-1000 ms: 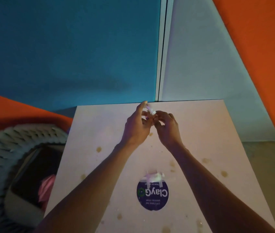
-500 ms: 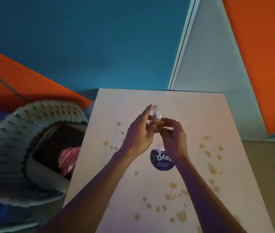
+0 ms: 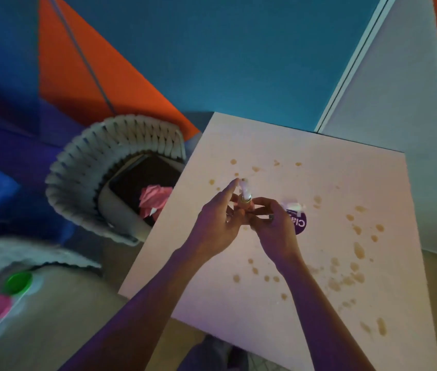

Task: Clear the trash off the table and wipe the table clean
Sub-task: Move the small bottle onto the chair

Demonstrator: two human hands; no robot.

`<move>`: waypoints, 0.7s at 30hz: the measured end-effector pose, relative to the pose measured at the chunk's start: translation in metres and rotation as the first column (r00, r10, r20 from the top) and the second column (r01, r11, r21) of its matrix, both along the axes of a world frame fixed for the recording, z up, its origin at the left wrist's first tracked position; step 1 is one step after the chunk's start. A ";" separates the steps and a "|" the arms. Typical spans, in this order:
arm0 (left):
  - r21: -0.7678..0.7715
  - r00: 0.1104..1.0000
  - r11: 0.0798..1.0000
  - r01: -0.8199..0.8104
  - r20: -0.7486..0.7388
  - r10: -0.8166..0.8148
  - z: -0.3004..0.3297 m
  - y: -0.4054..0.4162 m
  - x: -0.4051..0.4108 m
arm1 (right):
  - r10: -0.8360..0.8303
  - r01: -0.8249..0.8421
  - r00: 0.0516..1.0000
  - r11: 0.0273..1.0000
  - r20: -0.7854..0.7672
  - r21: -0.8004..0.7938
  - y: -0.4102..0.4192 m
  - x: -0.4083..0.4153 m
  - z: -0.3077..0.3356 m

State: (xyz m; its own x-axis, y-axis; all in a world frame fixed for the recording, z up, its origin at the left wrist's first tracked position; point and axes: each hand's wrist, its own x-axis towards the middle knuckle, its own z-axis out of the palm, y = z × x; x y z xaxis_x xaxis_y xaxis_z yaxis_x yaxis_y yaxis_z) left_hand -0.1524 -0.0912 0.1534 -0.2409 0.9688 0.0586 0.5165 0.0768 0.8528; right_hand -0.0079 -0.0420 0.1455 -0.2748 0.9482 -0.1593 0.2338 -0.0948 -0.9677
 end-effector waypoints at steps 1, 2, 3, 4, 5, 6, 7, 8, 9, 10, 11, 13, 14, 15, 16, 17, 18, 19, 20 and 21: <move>-0.005 0.999 0.999 -0.032 -0.002 0.032 -0.002 -0.014 0.000 | 0.032 -0.032 0.999 0.999 0.029 -0.003 -0.009 -0.002 -0.003; -0.022 0.998 0.997 -0.069 -0.013 0.069 -0.005 -0.033 -0.001 | 0.076 -0.076 0.996 0.997 0.055 -0.005 -0.022 -0.005 -0.007; -0.031 0.995 0.995 -0.095 -0.014 0.095 -0.007 -0.050 -0.002 | 0.116 -0.116 0.990 0.993 0.085 -0.003 -0.033 -0.008 -0.011; -0.043 0.993 0.992 -0.120 -0.010 0.120 -0.011 -0.066 -0.004 | 0.156 -0.157 0.982 0.988 0.109 -0.003 -0.043 -0.011 -0.016; -0.050 0.990 0.989 -0.139 0.000 0.139 -0.013 -0.081 -0.006 | 0.189 -0.189 0.973 0.982 0.130 -0.010 -0.054 -0.015 -0.020; -0.072 0.986 0.984 -0.164 -0.001 0.164 -0.017 -0.096 -0.009 | 0.226 -0.226 0.963 0.974 0.148 -0.020 -0.065 -0.020 -0.024; -0.088 0.980 0.976 -0.200 -0.001 0.201 -0.018 -0.115 -0.013 | 0.274 -0.273 0.947 0.962 0.168 -0.029 -0.080 -0.027 -0.026; -0.104 0.974 0.969 -0.226 -0.008 0.227 -0.020 -0.125 -0.014 | 0.295 -0.295 0.937 0.955 0.186 -0.028 -0.087 -0.030 -0.029; -0.114 0.962 0.956 -0.272 -0.021 0.272 -0.021 -0.143 -0.020 | 0.340 -0.342 0.919 0.939 0.198 -0.025 -0.101 -0.040 -0.032; -0.118 0.949 0.941 -0.316 -0.020 0.316 -0.024 -0.159 -0.025 | 0.375 -0.378 0.904 0.926 0.206 -0.029 -0.113 -0.049 -0.033; -0.119 0.936 0.928 -0.352 -0.016 0.353 -0.027 -0.173 -0.031 | 0.404 -0.405 0.891 0.914 0.208 -0.038 -0.124 -0.059 -0.034; -0.121 0.901 0.893 -0.433 -0.014 0.434 -0.034 -0.200 -0.042 | 0.459 -0.458 0.865 0.887 0.203 -0.055 -0.145 -0.079 -0.035; -0.120 0.885 0.878 -0.463 -0.005 0.466 -0.037 -0.213 -0.050 | 0.489 -0.488 0.848 0.871 0.204 -0.061 -0.154 -0.090 -0.035; -0.122 0.879 0.873 -0.472 0.011 0.477 -0.039 -0.220 -0.054 | 0.510 -0.509 0.836 0.858 0.204 -0.060 -0.159 -0.096 -0.036; -0.117 0.856 0.852 -0.510 0.034 0.517 -0.042 -0.235 -0.065 | 0.556 -0.557 0.805 0.828 0.206 -0.058 -0.169 -0.111 -0.036; -0.115 0.833 0.832 -0.543 0.054 0.551 -0.043 -0.247 -0.074 | 0.603 -0.608 0.769 0.793 0.213 -0.049 -0.177 -0.125 -0.036; -0.114 0.817 0.818 -0.564 0.064 0.573 -0.044 -0.257 -0.083 | 0.637 -0.646 0.738 0.763 0.224 -0.041 -0.183 -0.137 -0.037; -0.121 0.799 0.800 -0.588 0.067 0.598 -0.046 -0.268 -0.093 | 0.671 -0.682 0.706 0.730 0.225 -0.036 -0.190 -0.152 -0.038; -0.129 0.776 0.778 -0.614 0.079 0.626 -0.049 -0.279 -0.103 | 0.695 -0.709 0.681 0.704 0.232 -0.031 -0.198 -0.167 -0.041; -0.138 0.749 0.752 -0.645 0.086 0.657 -0.054 -0.293 -0.116 | 0.720 -0.735 0.655 0.678 0.229 -0.031 -0.208 -0.186 -0.047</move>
